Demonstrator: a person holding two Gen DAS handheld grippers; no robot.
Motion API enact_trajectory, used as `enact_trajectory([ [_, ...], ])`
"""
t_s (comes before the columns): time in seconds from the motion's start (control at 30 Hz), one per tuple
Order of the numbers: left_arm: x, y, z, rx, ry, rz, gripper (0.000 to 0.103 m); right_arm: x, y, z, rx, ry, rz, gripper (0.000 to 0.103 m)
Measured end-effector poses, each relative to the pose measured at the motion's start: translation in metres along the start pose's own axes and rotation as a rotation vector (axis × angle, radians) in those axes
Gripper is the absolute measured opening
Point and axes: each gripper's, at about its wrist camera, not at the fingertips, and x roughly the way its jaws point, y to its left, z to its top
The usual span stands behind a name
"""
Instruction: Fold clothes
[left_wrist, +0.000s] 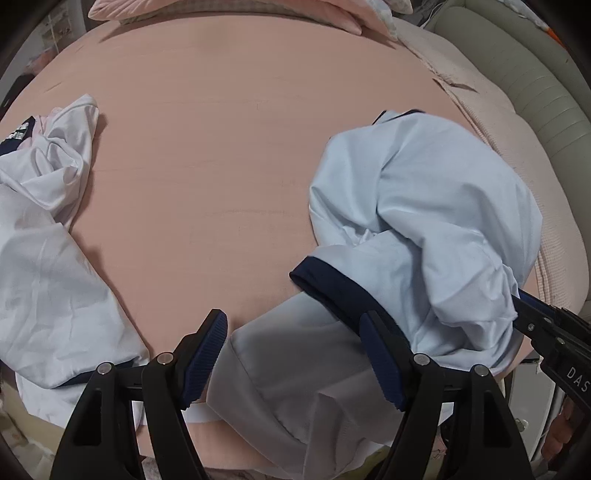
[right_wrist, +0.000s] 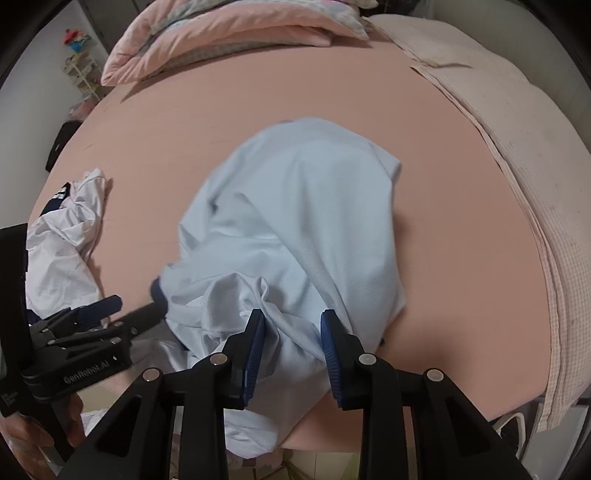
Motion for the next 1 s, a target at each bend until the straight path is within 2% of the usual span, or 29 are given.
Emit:
enact_trajectory([
  [0.3, 0.008, -0.006, 0.0, -0.018, 0.013, -0.048, 0.073, 0.016, -0.027, -0.021, 0.028, 0.039, -0.05, 0.03],
  [0.47, 0.018, -0.003, 0.0, -0.066, 0.019, -0.091, 0.073, 0.026, -0.039, -0.035, 0.079, 0.088, -0.01, 0.03],
  [0.6, 0.021, -0.001, -0.001, -0.092, 0.006, -0.109, 0.072, 0.027, -0.044, -0.042, 0.102, 0.092, 0.0, 0.03],
  [0.67, 0.019, -0.003, -0.001, -0.09, -0.017, -0.133, 0.064, 0.025, -0.045, -0.045, 0.106, 0.091, 0.006, 0.03],
  [0.7, 0.018, -0.004, -0.001, -0.088, -0.026, -0.142, 0.052, 0.024, -0.046, -0.046, 0.107, 0.09, 0.009, 0.03],
  [0.8, 0.018, -0.011, -0.002, -0.06, -0.039, -0.134, 0.034, 0.02, -0.048, -0.047, 0.113, 0.095, 0.019, 0.03],
  [0.87, 0.018, -0.016, -0.004, -0.029, -0.052, -0.108, 0.029, 0.017, -0.051, -0.048, 0.123, 0.101, 0.032, 0.031],
  [0.9, 0.018, -0.019, -0.005, -0.014, -0.058, -0.095, 0.026, 0.015, -0.053, -0.049, 0.129, 0.104, 0.038, 0.034],
  [0.97, 0.014, -0.025, -0.006, 0.017, -0.077, -0.064, 0.02, 0.008, -0.056, -0.052, 0.138, 0.095, 0.031, 0.05],
  [1.0, 0.011, -0.027, -0.006, 0.033, -0.088, -0.048, 0.016, 0.004, -0.057, -0.053, 0.144, 0.085, 0.027, 0.054],
])
